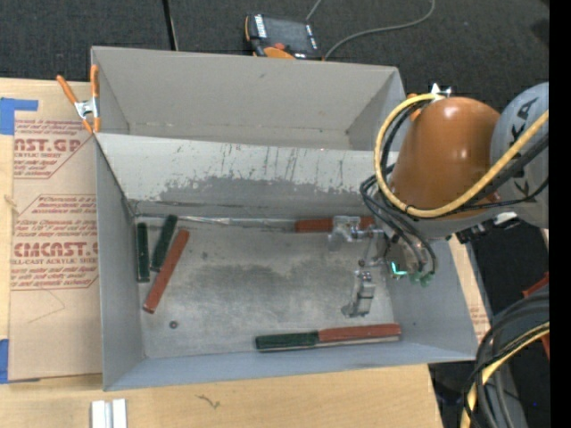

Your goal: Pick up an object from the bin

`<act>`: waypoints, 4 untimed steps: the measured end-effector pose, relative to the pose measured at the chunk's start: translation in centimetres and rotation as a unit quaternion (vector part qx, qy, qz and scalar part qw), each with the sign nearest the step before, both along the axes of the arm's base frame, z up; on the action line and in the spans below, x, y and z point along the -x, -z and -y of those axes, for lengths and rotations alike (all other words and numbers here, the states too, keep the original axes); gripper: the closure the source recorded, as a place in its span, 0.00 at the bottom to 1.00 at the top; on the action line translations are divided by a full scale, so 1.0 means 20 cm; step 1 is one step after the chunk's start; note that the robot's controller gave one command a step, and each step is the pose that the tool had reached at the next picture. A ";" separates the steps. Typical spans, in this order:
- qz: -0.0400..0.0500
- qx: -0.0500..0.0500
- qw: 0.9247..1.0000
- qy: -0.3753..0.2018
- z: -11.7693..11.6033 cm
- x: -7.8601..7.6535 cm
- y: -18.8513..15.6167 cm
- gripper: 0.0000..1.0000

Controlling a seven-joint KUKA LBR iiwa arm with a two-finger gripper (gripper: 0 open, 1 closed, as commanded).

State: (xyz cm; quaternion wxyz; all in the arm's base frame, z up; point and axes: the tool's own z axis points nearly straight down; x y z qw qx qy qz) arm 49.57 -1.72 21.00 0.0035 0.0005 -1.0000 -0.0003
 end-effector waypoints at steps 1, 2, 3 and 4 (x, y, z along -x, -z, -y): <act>-0.001 0.000 1.000 -0.019 -0.15 0.06 0.54 0.00; 0.008 0.001 0.997 0.074 0.32 0.07 0.70 0.00; 0.004 0.000 0.997 0.071 0.31 0.08 0.70 1.00; 0.009 0.001 0.998 0.055 0.30 -0.07 -0.15 1.00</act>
Offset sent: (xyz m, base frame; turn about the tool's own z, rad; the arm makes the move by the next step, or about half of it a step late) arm -0.0104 0.0288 -0.1034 -0.0365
